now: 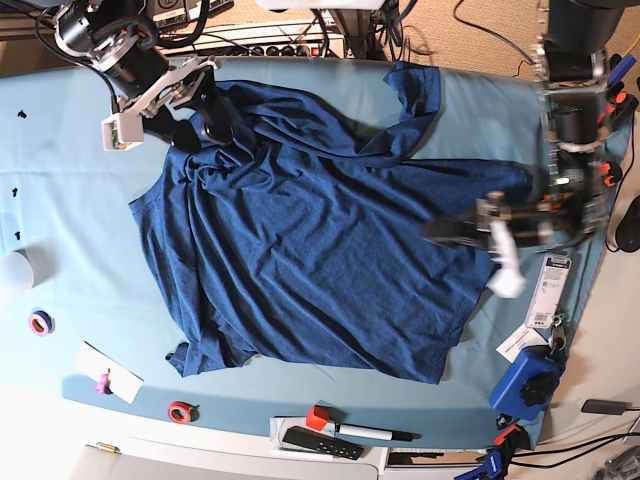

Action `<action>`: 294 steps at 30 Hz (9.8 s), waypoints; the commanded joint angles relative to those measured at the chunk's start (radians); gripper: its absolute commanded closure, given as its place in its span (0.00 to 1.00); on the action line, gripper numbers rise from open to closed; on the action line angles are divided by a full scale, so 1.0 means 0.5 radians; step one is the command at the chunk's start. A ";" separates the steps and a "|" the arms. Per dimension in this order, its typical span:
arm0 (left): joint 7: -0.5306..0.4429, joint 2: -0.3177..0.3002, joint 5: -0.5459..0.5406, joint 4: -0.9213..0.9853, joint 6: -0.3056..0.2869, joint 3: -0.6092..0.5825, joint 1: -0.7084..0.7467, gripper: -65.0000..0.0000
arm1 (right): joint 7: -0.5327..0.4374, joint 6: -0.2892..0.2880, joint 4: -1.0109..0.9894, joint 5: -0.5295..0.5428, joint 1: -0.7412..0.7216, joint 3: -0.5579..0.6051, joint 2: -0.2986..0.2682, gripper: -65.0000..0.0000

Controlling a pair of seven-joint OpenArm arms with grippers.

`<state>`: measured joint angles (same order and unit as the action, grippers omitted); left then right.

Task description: Layout the t-shirt on the table in an organized manner, then fold the t-shirt properly

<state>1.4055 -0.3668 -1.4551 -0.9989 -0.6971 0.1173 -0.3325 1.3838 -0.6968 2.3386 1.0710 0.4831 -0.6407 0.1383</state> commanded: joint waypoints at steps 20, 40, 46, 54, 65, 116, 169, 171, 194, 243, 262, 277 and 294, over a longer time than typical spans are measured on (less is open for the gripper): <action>-0.019 -0.105 -0.057 -0.050 -0.002 -0.098 -0.101 0.49 | -0.885 -0.003 0.035 -0.785 0.003 0.449 -0.204 0.50; -0.019 -0.109 -0.057 -0.050 -0.002 -0.098 -0.100 0.49 | -1.057 -0.003 0.035 -0.592 -0.389 0.241 -0.547 0.50; -0.019 -0.109 -0.057 -0.050 -0.002 -0.098 -0.100 0.49 | -1.055 -0.003 0.035 -0.337 -0.562 -0.004 -0.674 0.50; -0.019 -0.109 -0.057 -0.050 -0.002 -0.098 -0.101 0.49 | -1.055 -0.003 0.035 -0.130 -0.704 -0.202 -0.676 0.50; -0.019 -0.101 -0.057 -0.050 -0.002 -0.098 -0.101 0.49 | -0.881 -0.003 0.035 -0.122 -0.611 -0.195 -0.658 0.54; -0.019 -0.177 -0.057 -0.050 -0.002 -0.098 -0.105 0.49 | -1.161 0.385 -0.366 -0.974 -0.797 -0.241 -0.898 0.76; -0.019 -0.271 -0.057 -0.054 -0.002 -0.098 -0.105 0.49 | -1.106 0.385 -0.233 -0.983 -0.810 -0.239 -0.892 0.76; -0.019 -0.272 -0.057 -0.054 -0.002 -0.098 -0.105 0.49 | -1.102 0.385 -0.233 -0.983 -0.810 -0.239 -0.892 0.76; -0.019 -0.288 -0.057 -0.054 -0.002 -0.098 -0.098 0.49 | -1.076 0.394 -0.257 -1.148 -0.700 -0.240 -0.892 0.76; -0.019 -0.125 -0.057 -0.780 -0.002 0.124 0.146 0.46 | -0.259 -0.003 -0.871 0.016 -0.081 -0.238 -0.549 0.55; -0.019 -0.124 -0.057 -0.780 -0.002 0.124 0.151 0.46 | -0.146 -0.003 0.033 -0.348 -0.008 -0.217 -0.105 0.55; -0.019 -0.064 -0.057 -0.780 -0.002 0.124 0.201 0.46 | -0.806 0.420 0.031 -2.335 0.002 1.266 -0.217 0.55; -0.019 -0.065 -0.057 -0.780 -0.002 0.124 0.200 0.46 | -0.770 0.655 -0.565 -2.523 -0.169 1.476 -0.289 0.94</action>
<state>1.4101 -0.3878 -1.4555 -1.3743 -0.6971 0.1734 -0.2108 1.0119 -0.3679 2.0403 -0.1852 0.4042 0.0952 -0.0025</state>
